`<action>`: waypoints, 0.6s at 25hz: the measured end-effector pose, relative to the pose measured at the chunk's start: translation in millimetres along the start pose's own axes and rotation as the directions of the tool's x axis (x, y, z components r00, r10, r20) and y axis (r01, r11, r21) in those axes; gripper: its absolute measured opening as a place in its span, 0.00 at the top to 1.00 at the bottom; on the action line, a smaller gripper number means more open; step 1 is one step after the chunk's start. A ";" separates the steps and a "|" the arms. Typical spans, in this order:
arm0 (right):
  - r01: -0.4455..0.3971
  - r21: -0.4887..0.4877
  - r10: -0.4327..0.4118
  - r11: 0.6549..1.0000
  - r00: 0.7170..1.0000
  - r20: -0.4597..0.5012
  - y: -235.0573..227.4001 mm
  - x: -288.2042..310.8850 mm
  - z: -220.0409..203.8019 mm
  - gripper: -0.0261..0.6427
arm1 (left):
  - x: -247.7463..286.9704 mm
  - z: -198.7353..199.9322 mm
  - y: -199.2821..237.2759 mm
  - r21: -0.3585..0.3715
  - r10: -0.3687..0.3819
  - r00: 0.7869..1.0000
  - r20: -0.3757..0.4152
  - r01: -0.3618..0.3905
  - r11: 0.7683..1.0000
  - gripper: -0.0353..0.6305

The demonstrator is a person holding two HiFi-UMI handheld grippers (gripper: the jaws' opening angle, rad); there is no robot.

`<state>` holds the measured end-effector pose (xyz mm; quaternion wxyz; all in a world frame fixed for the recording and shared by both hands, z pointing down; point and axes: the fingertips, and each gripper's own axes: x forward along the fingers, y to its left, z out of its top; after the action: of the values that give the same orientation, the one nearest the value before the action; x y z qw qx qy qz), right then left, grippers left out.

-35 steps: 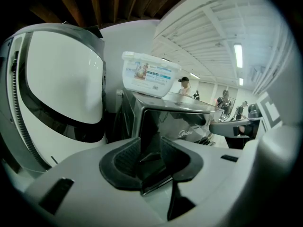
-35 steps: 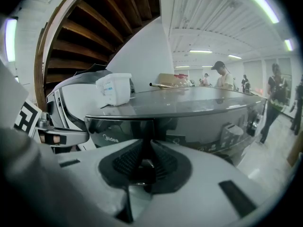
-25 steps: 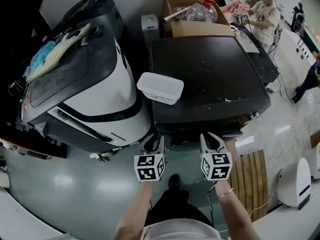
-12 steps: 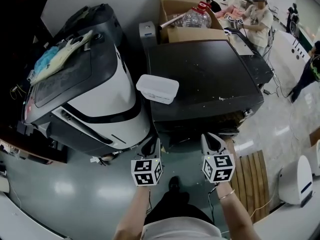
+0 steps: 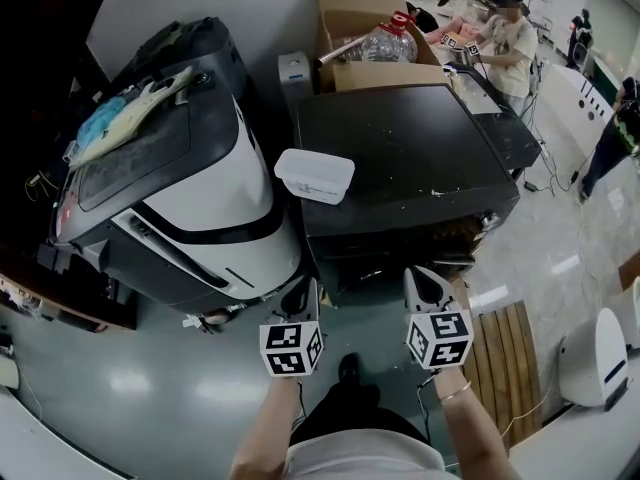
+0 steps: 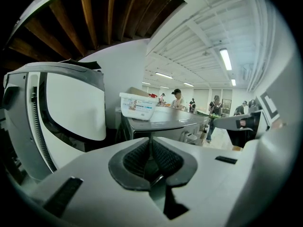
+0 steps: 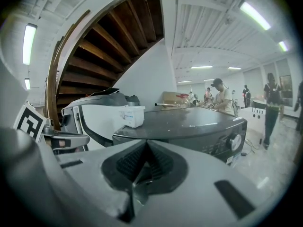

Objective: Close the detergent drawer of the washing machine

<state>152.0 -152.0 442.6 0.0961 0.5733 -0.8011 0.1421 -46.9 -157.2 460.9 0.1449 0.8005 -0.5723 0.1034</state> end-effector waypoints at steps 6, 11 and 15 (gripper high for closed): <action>-0.010 0.000 0.010 1.000 1.000 0.018 5.6 -16.1 0.4 0.96 | -16.3 2.6 -4.2 0.013 -0.003 1.000 0.020 0.002 1.000 0.93; -0.008 -0.013 0.008 1.000 1.000 0.030 6.0 -24.7 5.9 0.96 | -25.9 5.0 -4.8 0.015 0.003 1.000 0.030 -0.003 1.000 0.94; -0.004 -0.011 0.005 1.000 0.999 0.033 7.4 -29.4 6.2 0.96 | -31.4 5.6 -5.1 0.018 0.003 0.999 0.035 -0.004 1.000 0.94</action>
<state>154.6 -125.7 426.6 0.0858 0.5733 -0.8047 0.1283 -52.3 -129.8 444.7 0.1275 0.8024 -0.5753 0.0946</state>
